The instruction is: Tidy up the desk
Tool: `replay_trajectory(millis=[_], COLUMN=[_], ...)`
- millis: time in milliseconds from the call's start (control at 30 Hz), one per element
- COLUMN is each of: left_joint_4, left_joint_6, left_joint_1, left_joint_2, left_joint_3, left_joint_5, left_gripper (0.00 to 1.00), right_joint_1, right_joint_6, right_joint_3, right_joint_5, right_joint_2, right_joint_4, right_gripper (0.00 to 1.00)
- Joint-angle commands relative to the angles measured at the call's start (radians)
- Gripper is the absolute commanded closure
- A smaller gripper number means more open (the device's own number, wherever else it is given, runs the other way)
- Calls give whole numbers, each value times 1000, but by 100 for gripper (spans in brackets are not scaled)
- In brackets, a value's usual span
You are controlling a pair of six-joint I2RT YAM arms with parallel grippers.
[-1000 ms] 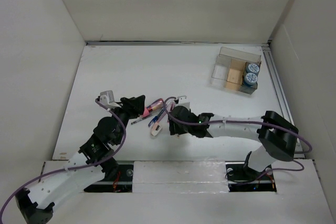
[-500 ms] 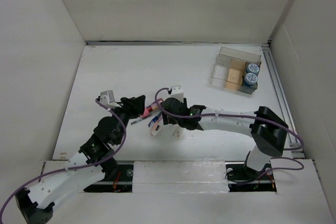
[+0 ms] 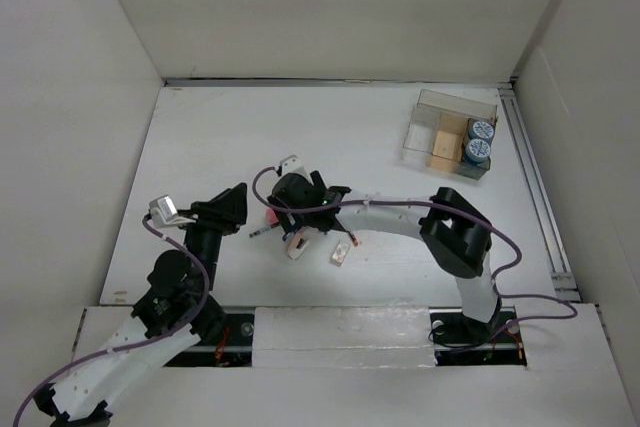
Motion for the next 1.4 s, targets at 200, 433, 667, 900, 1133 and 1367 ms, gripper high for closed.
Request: replay_trajectory(millis=[200, 433, 667, 900, 1133, 1367], left_joint_4=[8, -2, -8, -16, -30, -36], left_joint_6=[-11, -14, -23, -30, -45, -43], left_joint_1=[2, 2, 2, 2, 2, 2], left_joint_2=[8, 34, -7, -96, -197, -199], left_joint_3=[-7, 5, -4, -32, -61, -59], left_joint_5=[-35, -45, -58, -82, -114, -128], left_gripper=[48, 48, 49, 49, 48, 48], right_joint_1=[-46, -56, -74, -106, -138, -148], right_joint_6=[-186, -247, -275, -330, -430, -468], right_joint_3=[225, 287, 201, 294, 413, 517], right_joint_5=[-42, -94, -203, -182, -254, -378], right_joint_2=[96, 157, 65, 136, 208, 277], right_joint_4=[-131, -216, -148, -191, -222, -365], right_gripper=[2, 2, 3, 1, 0, 0])
